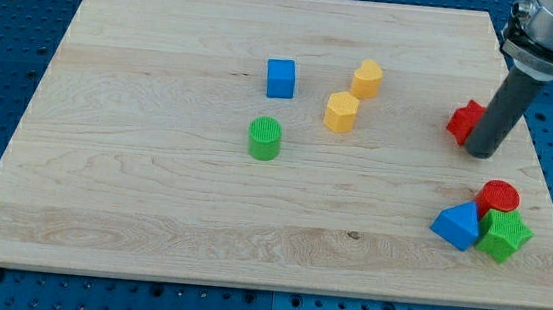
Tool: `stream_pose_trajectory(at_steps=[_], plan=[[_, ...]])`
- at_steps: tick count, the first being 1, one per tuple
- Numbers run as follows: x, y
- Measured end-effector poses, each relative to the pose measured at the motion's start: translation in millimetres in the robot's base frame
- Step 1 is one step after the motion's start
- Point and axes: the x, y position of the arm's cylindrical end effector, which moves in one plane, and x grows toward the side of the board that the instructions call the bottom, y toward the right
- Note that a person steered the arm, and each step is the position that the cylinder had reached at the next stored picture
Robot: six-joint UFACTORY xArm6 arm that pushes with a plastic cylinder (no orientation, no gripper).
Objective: Move the red star up and left
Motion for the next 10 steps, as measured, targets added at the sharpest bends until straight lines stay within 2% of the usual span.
stream_pose_trajectory(at_steps=[2,5,7,8,10], plan=[[-15.0,-30.3],[-10.6,8.0],[-26.2,15.8],[-34.9,39.0],[-73.2,39.8]])
